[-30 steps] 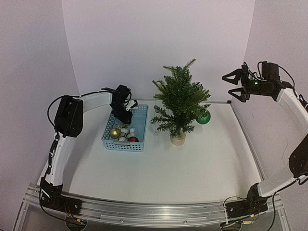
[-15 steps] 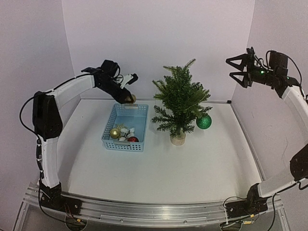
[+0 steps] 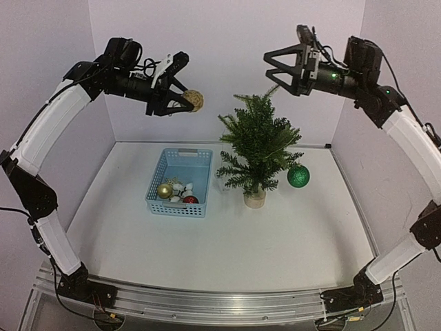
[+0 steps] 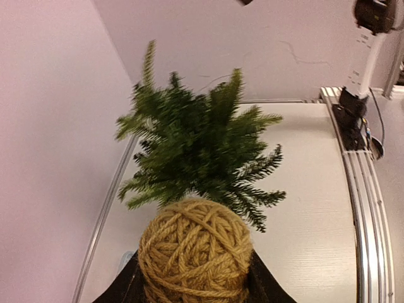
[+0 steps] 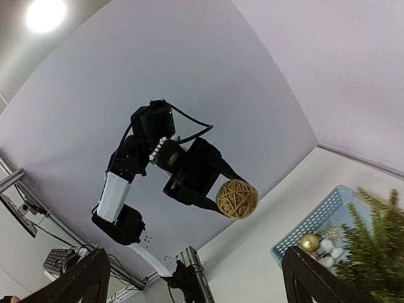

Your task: Decorate the small christmas tree

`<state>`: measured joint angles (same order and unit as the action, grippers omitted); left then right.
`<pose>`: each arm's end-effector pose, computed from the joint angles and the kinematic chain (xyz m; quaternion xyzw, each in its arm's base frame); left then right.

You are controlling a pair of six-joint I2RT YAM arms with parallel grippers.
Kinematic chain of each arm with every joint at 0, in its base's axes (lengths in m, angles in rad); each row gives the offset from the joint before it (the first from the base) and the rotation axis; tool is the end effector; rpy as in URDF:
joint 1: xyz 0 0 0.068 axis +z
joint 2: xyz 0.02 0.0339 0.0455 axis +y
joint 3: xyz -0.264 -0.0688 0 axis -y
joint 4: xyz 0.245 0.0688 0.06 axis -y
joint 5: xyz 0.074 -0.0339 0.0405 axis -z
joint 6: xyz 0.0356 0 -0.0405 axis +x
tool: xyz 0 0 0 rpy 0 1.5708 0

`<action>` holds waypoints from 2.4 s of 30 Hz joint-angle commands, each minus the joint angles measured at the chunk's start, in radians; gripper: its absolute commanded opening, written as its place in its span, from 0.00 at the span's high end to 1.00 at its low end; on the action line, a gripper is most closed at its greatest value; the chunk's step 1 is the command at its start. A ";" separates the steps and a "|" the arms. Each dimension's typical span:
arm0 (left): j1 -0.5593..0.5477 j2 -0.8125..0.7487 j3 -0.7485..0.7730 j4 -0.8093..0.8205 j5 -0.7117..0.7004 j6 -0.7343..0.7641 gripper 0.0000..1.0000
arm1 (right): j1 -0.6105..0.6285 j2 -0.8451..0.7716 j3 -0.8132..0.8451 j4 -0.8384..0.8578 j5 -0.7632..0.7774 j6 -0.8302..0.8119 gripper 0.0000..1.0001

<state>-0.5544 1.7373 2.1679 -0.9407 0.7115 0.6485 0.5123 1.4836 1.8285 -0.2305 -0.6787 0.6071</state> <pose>0.2849 -0.2037 0.4813 0.6028 0.5670 -0.2778 0.4878 0.2578 0.1706 0.5274 -0.2184 0.6386 0.5614 0.4788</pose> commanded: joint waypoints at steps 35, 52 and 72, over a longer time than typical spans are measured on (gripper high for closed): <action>-0.213 -0.014 0.117 0.013 -0.097 0.323 0.71 | 0.248 0.258 0.079 0.097 -0.076 0.096 0.54; -0.211 -0.063 0.062 -0.039 -0.148 0.281 0.00 | 0.139 -0.038 -0.030 -0.170 0.119 -0.122 1.00; -0.065 -0.317 -0.634 0.410 -0.241 -0.230 0.01 | -0.357 -0.313 -0.419 -0.343 -0.035 -0.138 1.00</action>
<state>-0.6221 1.5068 1.6559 -0.6963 0.4683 0.5497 0.2163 1.2483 1.4603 -0.5607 -0.6527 0.4860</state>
